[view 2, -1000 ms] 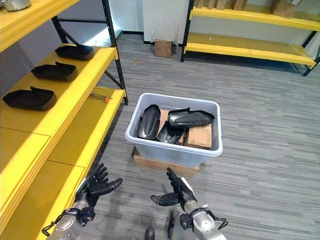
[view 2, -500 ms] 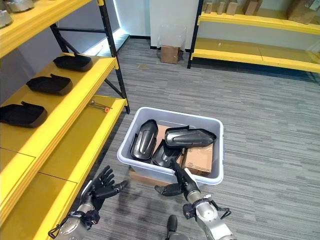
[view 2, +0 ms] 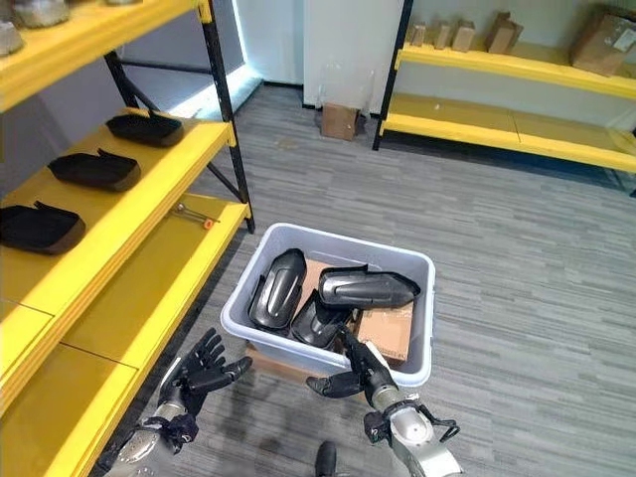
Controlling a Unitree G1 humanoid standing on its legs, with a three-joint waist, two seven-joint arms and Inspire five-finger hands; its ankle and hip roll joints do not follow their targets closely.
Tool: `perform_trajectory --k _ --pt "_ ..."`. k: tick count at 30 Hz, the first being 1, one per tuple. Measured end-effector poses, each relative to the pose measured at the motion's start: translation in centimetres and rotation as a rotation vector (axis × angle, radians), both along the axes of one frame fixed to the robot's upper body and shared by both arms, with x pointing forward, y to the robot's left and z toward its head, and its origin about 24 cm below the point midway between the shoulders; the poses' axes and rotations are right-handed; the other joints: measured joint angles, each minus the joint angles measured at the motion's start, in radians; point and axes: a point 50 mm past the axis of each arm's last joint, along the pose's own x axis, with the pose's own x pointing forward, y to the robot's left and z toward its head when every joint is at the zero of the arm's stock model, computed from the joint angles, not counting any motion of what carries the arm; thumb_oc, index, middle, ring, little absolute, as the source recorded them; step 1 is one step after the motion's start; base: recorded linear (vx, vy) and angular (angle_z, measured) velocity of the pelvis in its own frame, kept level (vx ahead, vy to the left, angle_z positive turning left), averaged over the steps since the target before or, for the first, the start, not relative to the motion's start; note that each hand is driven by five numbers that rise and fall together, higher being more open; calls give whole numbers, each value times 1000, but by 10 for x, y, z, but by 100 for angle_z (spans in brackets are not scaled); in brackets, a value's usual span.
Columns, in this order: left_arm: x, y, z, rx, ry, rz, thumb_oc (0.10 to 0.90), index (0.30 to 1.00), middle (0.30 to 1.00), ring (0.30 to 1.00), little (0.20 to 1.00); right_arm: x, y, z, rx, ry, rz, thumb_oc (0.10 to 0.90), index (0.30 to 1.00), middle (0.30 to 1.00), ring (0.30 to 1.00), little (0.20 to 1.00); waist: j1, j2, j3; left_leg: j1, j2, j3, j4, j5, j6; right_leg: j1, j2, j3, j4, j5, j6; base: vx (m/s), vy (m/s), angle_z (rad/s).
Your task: Move parts from the plastic box to the shelf.
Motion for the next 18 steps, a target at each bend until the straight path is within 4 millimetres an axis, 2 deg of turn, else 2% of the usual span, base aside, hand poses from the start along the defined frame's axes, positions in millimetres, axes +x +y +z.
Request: perform_trajectory --k 2,4,5,6,7,8,10,11,12,13,14,15,16,17,18 --pt "0 0 0 -1 -1 -1 900 1000 1000 1000 1000 -2 -1 -1 -2 1 -2 900 1000 1000 1000 1000 -4 -8 4 -35 -2 -11 52 4 14 0 2 -6 -1 -8 -7 99 16 3" --pt "3 0 2 1 -11 -3 900 1000 1000 1000 1000 -1 -1 0 -4 -1 -9 900 1000 1000 1000 1000 -8 -20 12 -60 10 -4 -3 -16 24 -8 -6 14 3 -12 -13 179 72 3" --pt "3 0 2 2 -11 -3 900 1000 1000 1000 1000 -1 -1 0 -4 -1 -9 900 1000 1000 1000 1000 3 -42 24 -37 46 -4 -183 -15 22 -8 -13 31 -2 -10 -15 161 92 -12" --pt "2 0 1 2 -7 -4 900 1000 1000 1000 1000 -1 -2 0 -5 -2 -16 900 1000 1000 1000 1000 6 -46 27 -33 91 -3 -306 -3 7 -8 -11 44 -8 -4 -9 118 69 -12" --pt "3 0 1 2 -7 -5 900 1000 1000 1000 1000 -1 -2 0 -6 -3 -22 900 1000 1000 1000 1000 5 -45 29 -34 114 0 -369 12 -7 -6 -10 43 -15 -4 -9 152 94 -19" --pt "4 -1 1 1 -8 -6 900 1000 1000 1000 1000 0 -3 0 -10 -5 -28 900 1000 1000 1000 1000 12 -43 32 -21 150 12 -496 56 -17 -4 -10 49 -23 -2 -7 150 119 -22" --pt "3 -2 -1 0 1 -10 900 1000 1000 1000 1000 1 -9 1 -26 -12 -43 900 1000 1000 1000 1000 13 -15 40 -4 185 21 -659 134 -51 13 -6 72 -45 6 5 168 169 -36" --pt "3 -2 -1 0 1 -10 900 1000 1000 1000 1000 2 -10 2 -30 -15 -48 900 1000 1000 1000 1000 9 -3 47 -5 186 28 -671 147 -51 21 -5 80 -50 5 14 182 213 -47" --pt "2 -3 -1 -4 3 -9 900 1000 1000 1000 1000 2 -16 2 -40 -16 -61 900 1000 1000 1000 1000 7 30 54 8 179 48 -672 155 -44 29 -3 90 -58 3 20 127 142 -56" --pt "1 -3 -1 -6 4 -7 900 1000 1000 1000 1000 1 -17 3 -46 -15 -58 900 1000 1000 1000 1000 15 51 51 25 177 49 -672 136 -24 29 3 106 -58 -2 27 142 184 -66" --pt "0 -2 -1 -3 5 -7 900 1000 1000 1000 1000 2 -18 3 -46 -17 -58 900 1000 1000 1000 1000 20 57 52 36 169 41 -677 154 -24 29 1 123 -58 -4 31 44 66 -91" --pt "0 1 -1 3 6 3 900 1000 1000 1000 1000 0 -15 2 -36 -13 -57 900 1000 1000 1000 1000 33 63 52 32 163 70 -674 163 -29 28 -3 140 -59 -27 51 142 203 -84" --pt "2 3 3 10 -12 1 900 1000 1000 1000 1000 -4 -14 0 -28 -1 -47 900 1000 1000 1000 1000 30 61 51 39 157 91 -680 190 -24 24 -21 118 -35 -46 75 132 191 -67" --pt "3 6 9 28 -30 -18 900 1000 1000 1000 1000 -10 -11 -4 -11 21 -46 900 1000 1000 1000 1000 22 32 49 56 126 108 -692 211 -8 52 -62 113 -43 -46 91 132 192 -18" --pt "4 7 10 32 -36 -23 900 1000 1000 1000 1000 -12 -10 -6 -6 28 -45 900 1000 1000 1000 1000 20 29 49 64 117 112 -697 221 -4 61 -75 110 -49 -30 115 93 161 4"
